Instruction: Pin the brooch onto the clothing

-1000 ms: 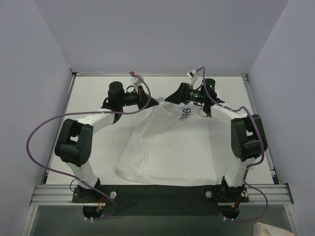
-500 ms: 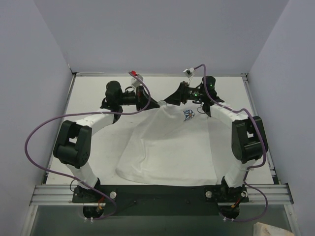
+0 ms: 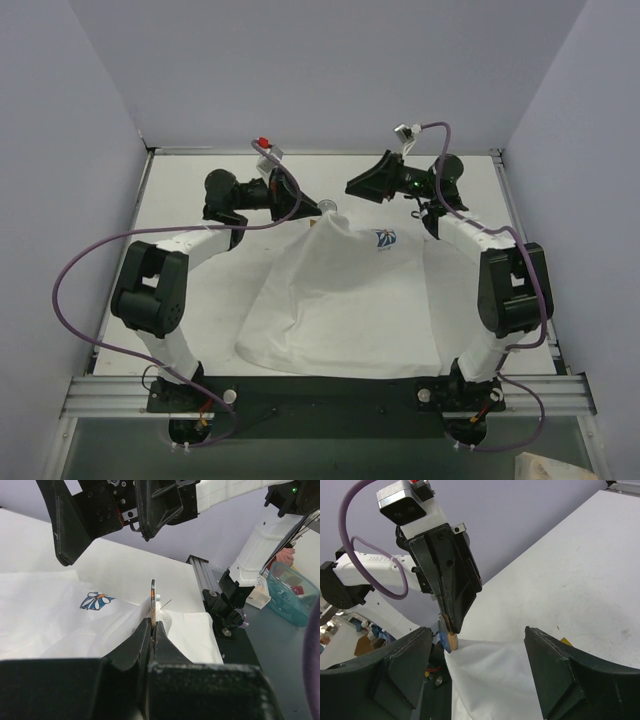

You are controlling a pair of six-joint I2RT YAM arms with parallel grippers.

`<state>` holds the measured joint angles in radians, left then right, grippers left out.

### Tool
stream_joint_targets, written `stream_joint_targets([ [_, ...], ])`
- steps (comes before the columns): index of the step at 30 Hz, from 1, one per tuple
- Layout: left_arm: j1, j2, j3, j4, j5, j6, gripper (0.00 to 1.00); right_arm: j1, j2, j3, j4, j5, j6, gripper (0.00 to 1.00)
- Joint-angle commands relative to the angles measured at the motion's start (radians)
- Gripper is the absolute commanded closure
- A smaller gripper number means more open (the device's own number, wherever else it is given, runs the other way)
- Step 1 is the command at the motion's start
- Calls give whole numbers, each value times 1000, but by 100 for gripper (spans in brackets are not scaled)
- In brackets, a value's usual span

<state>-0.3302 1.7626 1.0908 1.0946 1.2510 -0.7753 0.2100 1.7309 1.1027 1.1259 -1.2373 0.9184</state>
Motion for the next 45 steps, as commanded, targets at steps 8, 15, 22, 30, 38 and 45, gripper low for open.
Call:
stream_joint_targets([
  [8,5,-43,60,-191,-36,162,100,120,-185,43,-642,62,-573,23],
  [15,2,-49,54,-190,-32,159,100,157,-206,34,-706,62,-625,30],
  [22,3,-55,55,-190,-32,159,100,160,-206,23,-703,58,-618,47],
  [30,-4,-60,55,-191,-32,160,100,167,-183,43,-687,70,-592,64],
  [38,-23,-78,83,-415,-64,323,100,187,-160,68,-689,102,-576,74],
  [45,-41,-92,115,-602,-105,470,100,193,-134,89,-690,105,-564,81],
])
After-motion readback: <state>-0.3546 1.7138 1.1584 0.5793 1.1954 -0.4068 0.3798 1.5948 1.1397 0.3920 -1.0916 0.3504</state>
